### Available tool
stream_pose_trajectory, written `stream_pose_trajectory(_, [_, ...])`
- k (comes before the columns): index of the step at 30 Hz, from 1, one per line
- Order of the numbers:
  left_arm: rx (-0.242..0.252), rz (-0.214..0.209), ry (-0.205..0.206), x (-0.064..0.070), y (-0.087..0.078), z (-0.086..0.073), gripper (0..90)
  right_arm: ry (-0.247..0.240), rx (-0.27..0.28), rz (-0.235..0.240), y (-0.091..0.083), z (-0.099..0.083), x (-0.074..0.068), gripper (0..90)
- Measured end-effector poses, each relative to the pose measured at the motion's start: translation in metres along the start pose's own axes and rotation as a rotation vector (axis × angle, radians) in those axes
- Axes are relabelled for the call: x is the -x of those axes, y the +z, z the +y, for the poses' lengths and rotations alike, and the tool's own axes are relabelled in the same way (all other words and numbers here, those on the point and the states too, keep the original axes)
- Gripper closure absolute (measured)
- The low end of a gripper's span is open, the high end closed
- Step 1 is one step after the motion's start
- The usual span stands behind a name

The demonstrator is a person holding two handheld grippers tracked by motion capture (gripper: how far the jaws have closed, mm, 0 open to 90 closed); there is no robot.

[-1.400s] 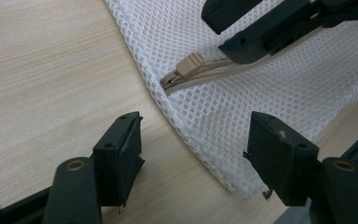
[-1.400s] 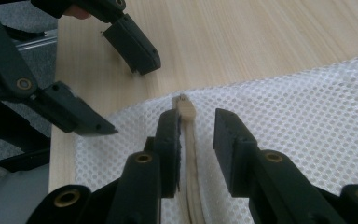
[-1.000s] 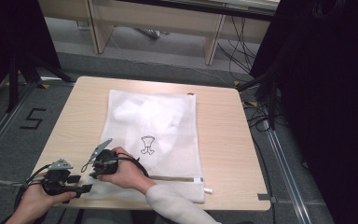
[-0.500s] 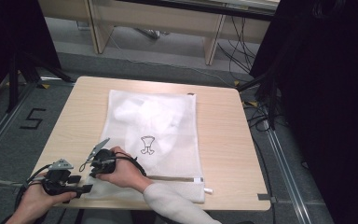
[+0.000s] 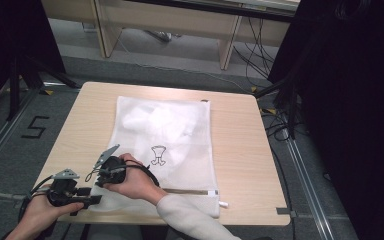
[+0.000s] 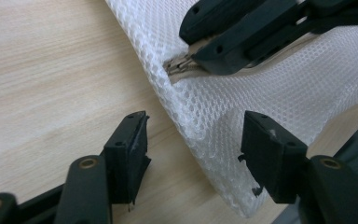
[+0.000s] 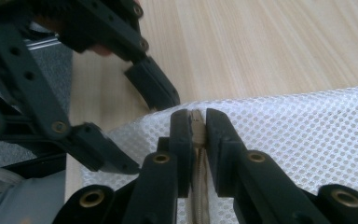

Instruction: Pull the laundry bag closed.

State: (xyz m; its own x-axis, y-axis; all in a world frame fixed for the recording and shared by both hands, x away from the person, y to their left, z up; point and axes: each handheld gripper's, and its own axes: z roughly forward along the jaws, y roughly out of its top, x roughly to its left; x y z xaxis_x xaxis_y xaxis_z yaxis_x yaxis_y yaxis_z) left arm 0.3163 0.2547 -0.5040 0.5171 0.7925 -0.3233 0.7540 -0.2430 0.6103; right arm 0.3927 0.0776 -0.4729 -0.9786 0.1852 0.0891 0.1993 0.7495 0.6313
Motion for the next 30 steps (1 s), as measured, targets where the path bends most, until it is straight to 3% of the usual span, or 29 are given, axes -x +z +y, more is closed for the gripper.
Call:
stream_pose_trajectory(1, [0.032, -0.012, -0.025, 0.001, 0.003, 0.000, 43.3, 0.003, 0.005, -0.005, -0.003, 0.001, -0.001, 82.3])
stream_pose_trajectory(2, [0.009, -0.018, -0.022, 0.000, 0.002, 0.002, 43.8, -0.014, 0.009, -0.008, -0.004, 0.001, 0.000, 82.3])
stream_pose_trajectory(10, [0.025, -0.053, -0.049, 0.002, 0.006, 0.004, 47.3, -0.010, 0.032, -0.020, -0.013, 0.004, -0.001, 82.3])
stream_pose_trajectory(11, [0.025, -0.054, -0.051, 0.002, 0.005, 0.004, 47.3, 0.010, 0.038, 0.004, -0.014, 0.005, -0.004, 82.4])
stream_pose_trajectory(13, [0.025, -0.058, -0.052, 0.002, 0.006, 0.004, 47.5, -0.011, 0.034, 0.001, -0.016, 0.005, -0.003, 82.4])
stream_pose_trajectory(16, [0.022, -0.064, -0.061, 0.003, 0.007, 0.004, 48.6, -0.006, 0.044, -0.002, -0.017, 0.005, -0.004, 82.4])
stream_pose_trajectory(17, [0.001, -0.060, -0.035, 0.002, 0.006, 0.004, 49.3, -0.003, 0.038, -0.008, -0.018, 0.005, -0.004, 82.4])
stream_pose_trajectory(20, [0.037, -0.073, -0.059, 0.004, 0.009, 0.004, 50.4, -0.001, 0.036, -0.008, -0.019, 0.005, -0.006, 82.4])
stream_pose_trajectory(22, [0.006, -0.079, -0.045, 0.003, 0.009, 0.005, 51.3, -0.029, 0.034, -0.027, -0.020, 0.005, -0.004, 82.4])
stream_pose_trajectory(25, [0.023, -0.083, -0.057, 0.006, 0.011, 0.006, 53.8, -0.019, 0.051, -0.004, -0.020, 0.006, -0.005, 82.4])
stream_pose_trajectory(27, [0.016, -0.098, -0.051, 0.005, 0.011, 0.007, 56.3, -0.026, 0.035, -0.028, -0.021, 0.005, -0.004, 82.3])
stream_pose_trajectory(30, [0.016, -0.107, -0.048, 0.005, 0.012, 0.007, 62.0, -0.019, 0.036, -0.025, -0.021, 0.005, -0.005, 82.4])
